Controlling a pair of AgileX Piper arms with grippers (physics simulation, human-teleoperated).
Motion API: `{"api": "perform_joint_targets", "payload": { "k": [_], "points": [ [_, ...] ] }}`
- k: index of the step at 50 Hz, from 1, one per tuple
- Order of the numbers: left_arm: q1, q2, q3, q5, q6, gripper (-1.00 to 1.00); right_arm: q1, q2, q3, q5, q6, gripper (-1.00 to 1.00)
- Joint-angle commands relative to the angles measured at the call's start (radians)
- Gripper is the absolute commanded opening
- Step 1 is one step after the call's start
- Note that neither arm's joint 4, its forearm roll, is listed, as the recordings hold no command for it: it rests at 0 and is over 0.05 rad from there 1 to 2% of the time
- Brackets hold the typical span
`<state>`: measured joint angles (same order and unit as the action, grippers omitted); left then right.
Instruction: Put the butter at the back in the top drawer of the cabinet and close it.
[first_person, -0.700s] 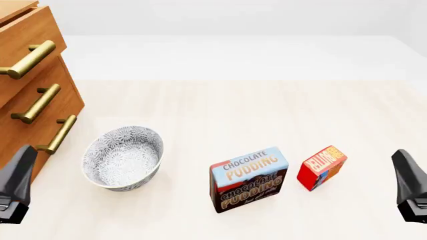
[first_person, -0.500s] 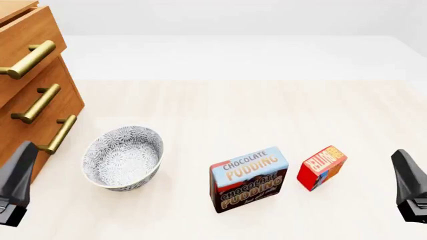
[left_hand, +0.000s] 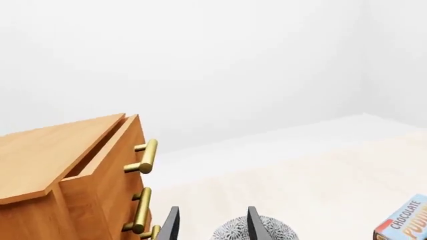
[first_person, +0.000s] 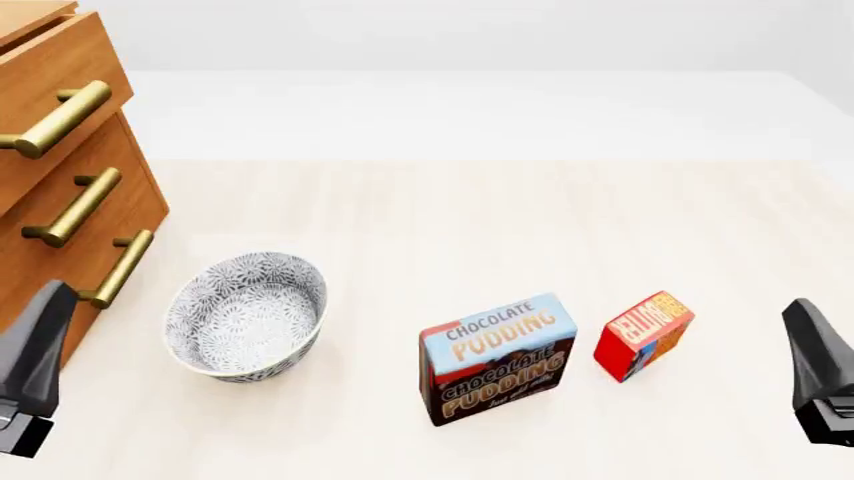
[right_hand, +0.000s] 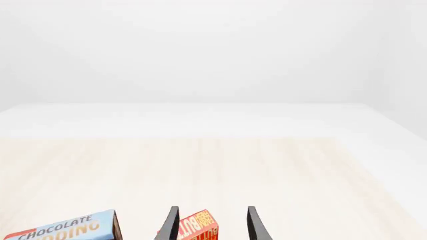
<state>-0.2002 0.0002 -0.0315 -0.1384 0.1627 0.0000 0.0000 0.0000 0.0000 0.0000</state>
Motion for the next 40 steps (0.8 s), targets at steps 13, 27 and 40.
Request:
{"api": "perform_joint_targets", "payload": {
  "k": [13, 27, 40],
  "points": [
    [-0.017, 0.000, -0.172, 0.161, 0.181, 1.00, 0.000, 0.000, 0.000, 0.000, 0.000, 1.00],
    [-0.082, 0.102, -0.321, 0.289, 0.307, 1.00, 0.000, 0.000, 0.000, 0.000, 0.000, 1.00],
    [-0.098, 0.256, -0.359, 0.249, 0.474, 1.00, 0.000, 0.000, 0.000, 0.000, 0.000, 1.00]
  ]
}}
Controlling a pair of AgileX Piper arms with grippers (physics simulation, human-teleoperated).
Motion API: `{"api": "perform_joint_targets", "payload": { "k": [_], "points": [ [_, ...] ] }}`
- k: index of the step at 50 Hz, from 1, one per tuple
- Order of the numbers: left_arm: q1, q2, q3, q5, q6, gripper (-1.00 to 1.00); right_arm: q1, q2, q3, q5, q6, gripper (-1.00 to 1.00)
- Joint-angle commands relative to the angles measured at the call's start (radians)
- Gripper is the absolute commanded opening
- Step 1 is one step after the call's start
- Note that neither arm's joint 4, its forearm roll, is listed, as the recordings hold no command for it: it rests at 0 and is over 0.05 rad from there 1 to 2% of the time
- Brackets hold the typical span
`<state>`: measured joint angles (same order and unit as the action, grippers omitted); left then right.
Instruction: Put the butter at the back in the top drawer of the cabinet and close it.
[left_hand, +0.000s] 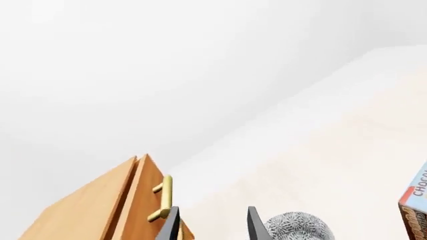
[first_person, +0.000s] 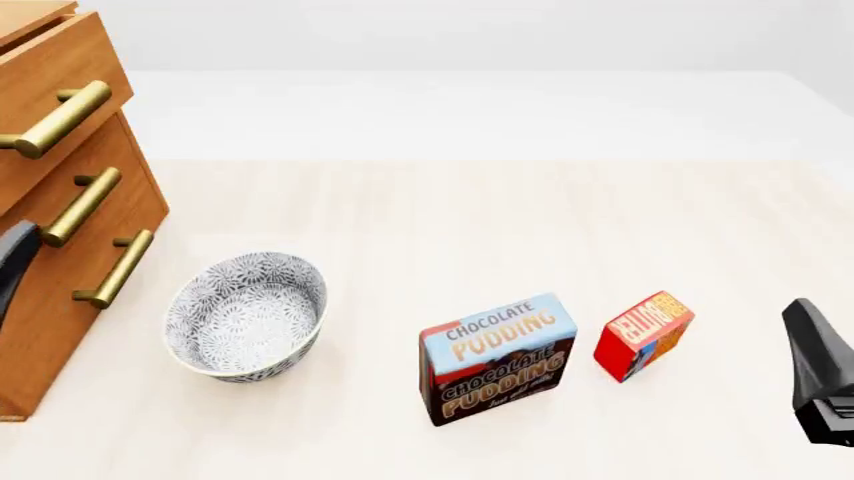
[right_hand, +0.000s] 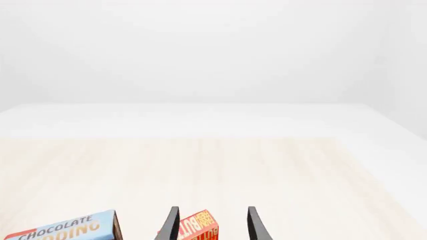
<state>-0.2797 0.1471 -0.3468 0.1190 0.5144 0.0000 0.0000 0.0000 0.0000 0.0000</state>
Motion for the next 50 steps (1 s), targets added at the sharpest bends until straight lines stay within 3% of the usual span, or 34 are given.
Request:
{"api": "perform_joint_targets", "payload": {
  "k": [1, 16, 36, 50],
  "points": [
    [-0.022, 0.126, -0.046, -0.018, 0.138, 1.00, 0.000, 0.000, 0.000, 0.000, 0.000, 1.00],
    [-0.013, 0.269, -0.051, -0.093, 0.298, 1.00, 0.000, 0.000, 0.000, 0.000, 0.000, 1.00],
    [0.015, 0.336, -0.071, -0.109, 0.428, 1.00, 0.000, 0.000, 0.000, 0.000, 0.000, 1.00],
    [0.040, 0.361, -0.102, -0.081, 0.473, 1.00, 0.000, 0.000, 0.000, 0.000, 0.000, 1.00]
  ]
}}
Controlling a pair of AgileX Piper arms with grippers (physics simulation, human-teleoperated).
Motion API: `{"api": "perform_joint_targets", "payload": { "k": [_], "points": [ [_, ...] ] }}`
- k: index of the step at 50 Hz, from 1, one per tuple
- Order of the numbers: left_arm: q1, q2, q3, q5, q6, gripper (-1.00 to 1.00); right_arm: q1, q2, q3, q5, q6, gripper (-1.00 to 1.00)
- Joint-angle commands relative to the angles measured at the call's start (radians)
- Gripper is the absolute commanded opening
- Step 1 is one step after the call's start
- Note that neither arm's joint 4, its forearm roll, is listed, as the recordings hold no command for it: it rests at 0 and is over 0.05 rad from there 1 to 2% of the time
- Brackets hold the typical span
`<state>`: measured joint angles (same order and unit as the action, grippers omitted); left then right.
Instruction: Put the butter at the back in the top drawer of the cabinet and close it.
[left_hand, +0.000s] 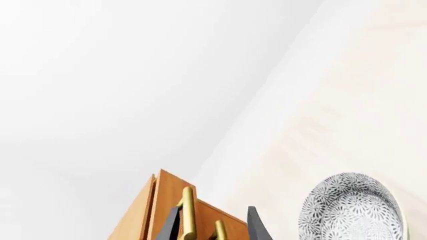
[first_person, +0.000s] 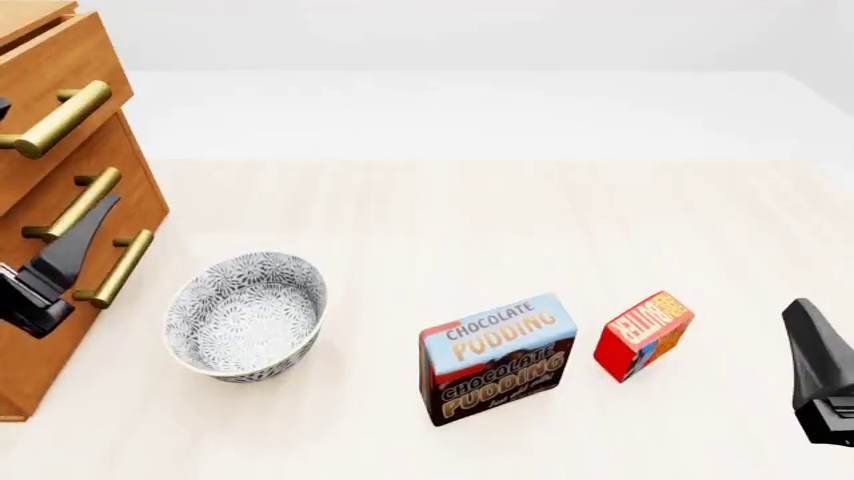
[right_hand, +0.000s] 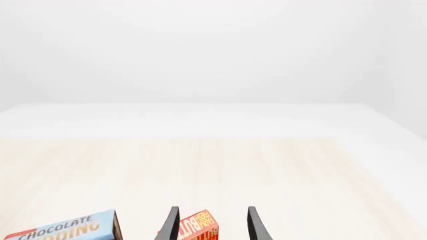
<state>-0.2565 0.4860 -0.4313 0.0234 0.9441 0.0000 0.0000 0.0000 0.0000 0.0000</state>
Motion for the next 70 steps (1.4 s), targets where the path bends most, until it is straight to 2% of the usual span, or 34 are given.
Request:
{"api": "perform_joint_targets", "payload": {
  "k": [1, 16, 35, 42, 70],
  "points": [
    [0.018, 0.024, -0.019, 0.016, 0.045, 1.00, 0.000, 0.000, 0.000, 0.000, 0.000, 1.00],
    [0.077, 0.059, -0.053, 0.023, 0.115, 1.00, 0.000, 0.000, 0.000, 0.000, 0.000, 1.00],
    [0.095, 0.137, -0.084, -0.008, 0.164, 1.00, 0.000, 0.000, 0.000, 0.000, 0.000, 1.00],
    [0.126, 0.163, -0.079, -0.022, 0.185, 1.00, 0.000, 0.000, 0.000, 0.000, 0.000, 1.00],
    [0.199, 0.227, -0.069, -0.074, 0.213, 1.00, 0.000, 0.000, 0.000, 0.000, 0.000, 1.00]
  ]
}}
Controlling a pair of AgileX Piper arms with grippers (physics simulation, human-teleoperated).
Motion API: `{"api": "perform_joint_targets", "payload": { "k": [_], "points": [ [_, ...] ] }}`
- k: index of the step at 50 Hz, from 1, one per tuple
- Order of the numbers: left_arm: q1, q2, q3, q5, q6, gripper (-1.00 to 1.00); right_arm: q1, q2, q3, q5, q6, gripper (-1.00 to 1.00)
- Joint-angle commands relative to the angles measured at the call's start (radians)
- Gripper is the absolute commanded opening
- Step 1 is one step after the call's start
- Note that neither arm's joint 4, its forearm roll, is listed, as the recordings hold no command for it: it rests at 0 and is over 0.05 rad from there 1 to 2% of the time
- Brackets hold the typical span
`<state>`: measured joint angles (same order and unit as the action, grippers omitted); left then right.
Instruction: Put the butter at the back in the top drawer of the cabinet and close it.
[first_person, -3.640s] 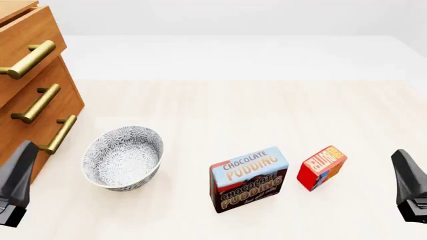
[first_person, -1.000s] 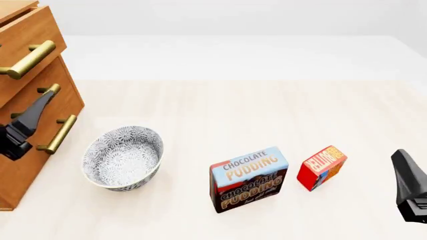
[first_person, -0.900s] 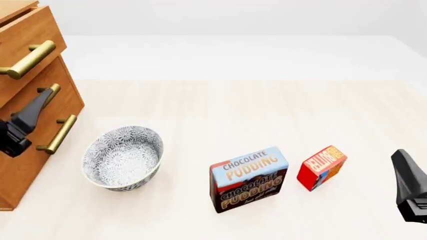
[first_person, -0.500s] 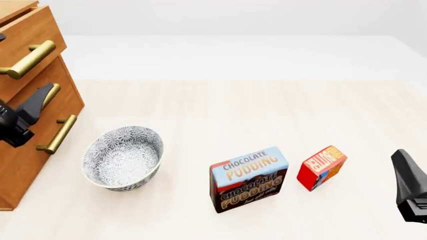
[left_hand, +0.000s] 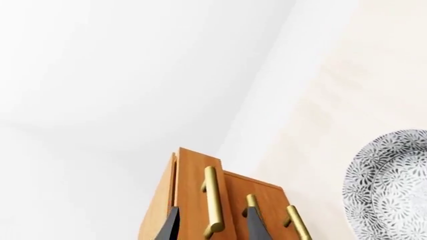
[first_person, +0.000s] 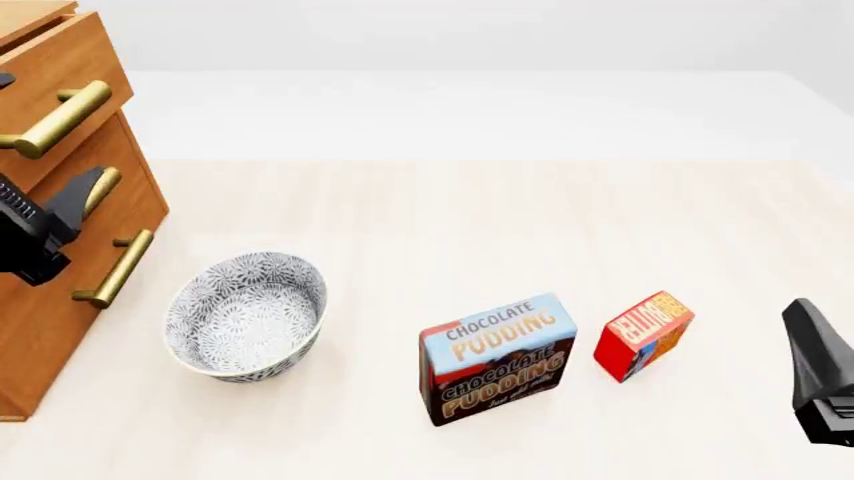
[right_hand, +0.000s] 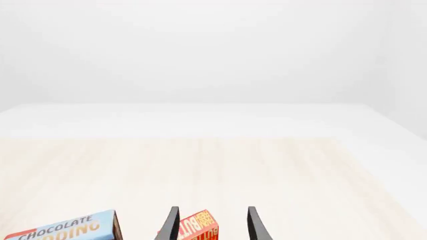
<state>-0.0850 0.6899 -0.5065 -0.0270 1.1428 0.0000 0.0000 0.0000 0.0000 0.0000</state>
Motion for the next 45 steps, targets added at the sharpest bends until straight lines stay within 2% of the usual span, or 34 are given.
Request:
{"api": "perform_joint_targets", "payload": {
  "k": [1, 45],
  "points": [
    [0.035, 0.024, 0.003, -0.019, 0.011, 1.00, 0.000, 0.000, 0.000, 0.000, 0.000, 1.00],
    [0.108, 0.081, -0.008, -0.044, 0.003, 1.00, 0.000, 0.000, 0.000, 0.000, 0.000, 1.00]
  ]
}}
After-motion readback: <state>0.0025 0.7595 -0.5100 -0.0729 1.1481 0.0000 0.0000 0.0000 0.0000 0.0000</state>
